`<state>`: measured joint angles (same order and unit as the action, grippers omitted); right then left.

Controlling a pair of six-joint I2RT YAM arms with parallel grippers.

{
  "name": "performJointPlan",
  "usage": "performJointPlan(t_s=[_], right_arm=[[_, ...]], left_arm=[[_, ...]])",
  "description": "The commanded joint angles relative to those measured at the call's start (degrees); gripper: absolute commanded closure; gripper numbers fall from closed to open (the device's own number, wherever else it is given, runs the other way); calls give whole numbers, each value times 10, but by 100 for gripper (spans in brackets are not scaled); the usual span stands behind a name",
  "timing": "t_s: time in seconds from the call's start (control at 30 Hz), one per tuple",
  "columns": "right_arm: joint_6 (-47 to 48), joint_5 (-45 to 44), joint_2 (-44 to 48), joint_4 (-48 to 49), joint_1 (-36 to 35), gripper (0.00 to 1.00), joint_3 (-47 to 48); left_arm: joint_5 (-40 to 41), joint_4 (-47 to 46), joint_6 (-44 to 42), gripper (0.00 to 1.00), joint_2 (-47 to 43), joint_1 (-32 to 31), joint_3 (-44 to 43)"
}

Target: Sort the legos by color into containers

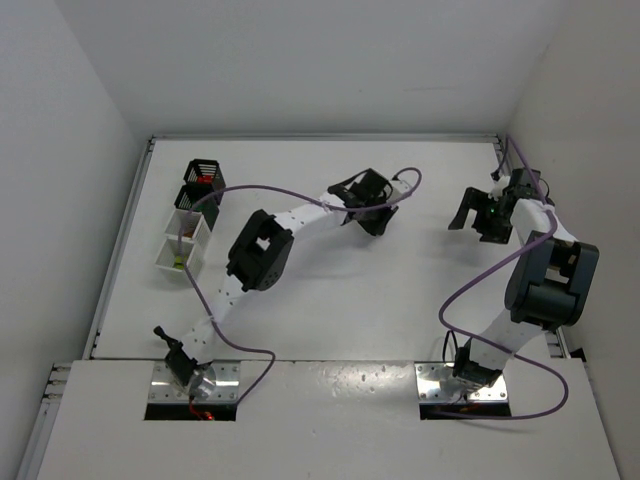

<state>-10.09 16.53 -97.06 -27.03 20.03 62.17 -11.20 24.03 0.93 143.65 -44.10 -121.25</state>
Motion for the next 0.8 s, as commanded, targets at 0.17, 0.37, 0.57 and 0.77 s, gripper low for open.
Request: performJointPlan(t_s=[0.17, 0.37, 0.57, 0.77], right_arm=[[47, 66, 20, 11, -24, 4, 28], [81, 66, 14, 5, -61, 4, 53], [99, 55, -14, -6, -99, 4, 98], [104, 44, -42, -6, -125, 4, 125]], left_arm=[[-17, 76, 10, 92, -209, 164, 85], [-23, 126, 21, 92, -289, 308, 96], [-34, 149, 34, 92, -300, 425, 78], [-26, 174, 34, 92, -290, 492, 71]])
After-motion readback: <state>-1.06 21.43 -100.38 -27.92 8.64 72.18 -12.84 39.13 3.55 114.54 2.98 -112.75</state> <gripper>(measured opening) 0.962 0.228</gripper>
